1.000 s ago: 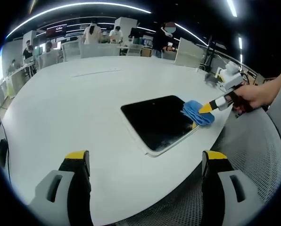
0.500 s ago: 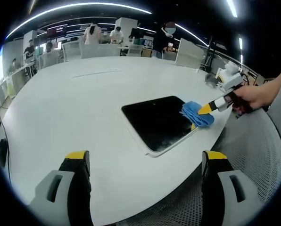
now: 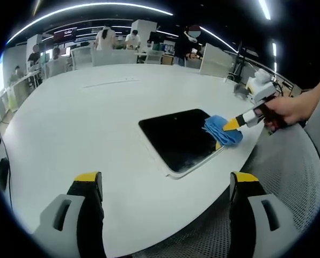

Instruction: Wipe the mirror surface with the cleaning cloth until all visible marks leave the cleaned area.

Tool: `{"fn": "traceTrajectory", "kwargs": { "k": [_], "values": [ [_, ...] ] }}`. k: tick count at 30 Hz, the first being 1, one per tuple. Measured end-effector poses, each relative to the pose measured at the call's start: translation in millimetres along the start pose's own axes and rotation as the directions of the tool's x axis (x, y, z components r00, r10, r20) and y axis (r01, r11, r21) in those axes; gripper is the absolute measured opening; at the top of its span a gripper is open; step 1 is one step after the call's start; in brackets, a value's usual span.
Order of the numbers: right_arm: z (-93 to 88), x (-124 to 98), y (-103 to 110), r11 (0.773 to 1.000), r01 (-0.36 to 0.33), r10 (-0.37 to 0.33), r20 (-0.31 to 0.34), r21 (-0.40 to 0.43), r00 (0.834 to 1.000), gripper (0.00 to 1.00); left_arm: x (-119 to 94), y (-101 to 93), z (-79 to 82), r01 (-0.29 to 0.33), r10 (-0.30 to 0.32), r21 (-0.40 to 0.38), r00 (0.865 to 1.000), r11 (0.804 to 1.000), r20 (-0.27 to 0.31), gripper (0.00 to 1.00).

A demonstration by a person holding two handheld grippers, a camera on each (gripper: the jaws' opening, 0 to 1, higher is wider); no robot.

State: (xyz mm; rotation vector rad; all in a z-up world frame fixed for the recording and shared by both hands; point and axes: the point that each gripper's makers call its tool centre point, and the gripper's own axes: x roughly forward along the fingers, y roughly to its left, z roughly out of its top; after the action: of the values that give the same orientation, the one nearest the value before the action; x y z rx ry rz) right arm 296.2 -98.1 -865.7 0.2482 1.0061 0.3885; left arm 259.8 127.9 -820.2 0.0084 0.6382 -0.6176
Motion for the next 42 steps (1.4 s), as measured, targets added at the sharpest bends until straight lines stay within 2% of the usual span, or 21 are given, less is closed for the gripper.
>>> {"fn": "traceTrajectory", "kwargs": {
  "k": [33, 42],
  "values": [
    [5.6, 29, 48, 0.996, -0.051, 0.047, -0.053, -0.077, 0.998, 0.0, 2, -2.0, -1.3, 0.013, -0.013, -0.001, 1.0, 1.0, -0.008, 0.98],
    [6.6, 31, 53, 0.997, -0.059, 0.056, -0.057, -0.055, 0.997, 0.0, 2, -2.0, -3.1, 0.012, -0.012, 0.001, 1.0, 1.0, -0.019, 0.98]
  ]
}}
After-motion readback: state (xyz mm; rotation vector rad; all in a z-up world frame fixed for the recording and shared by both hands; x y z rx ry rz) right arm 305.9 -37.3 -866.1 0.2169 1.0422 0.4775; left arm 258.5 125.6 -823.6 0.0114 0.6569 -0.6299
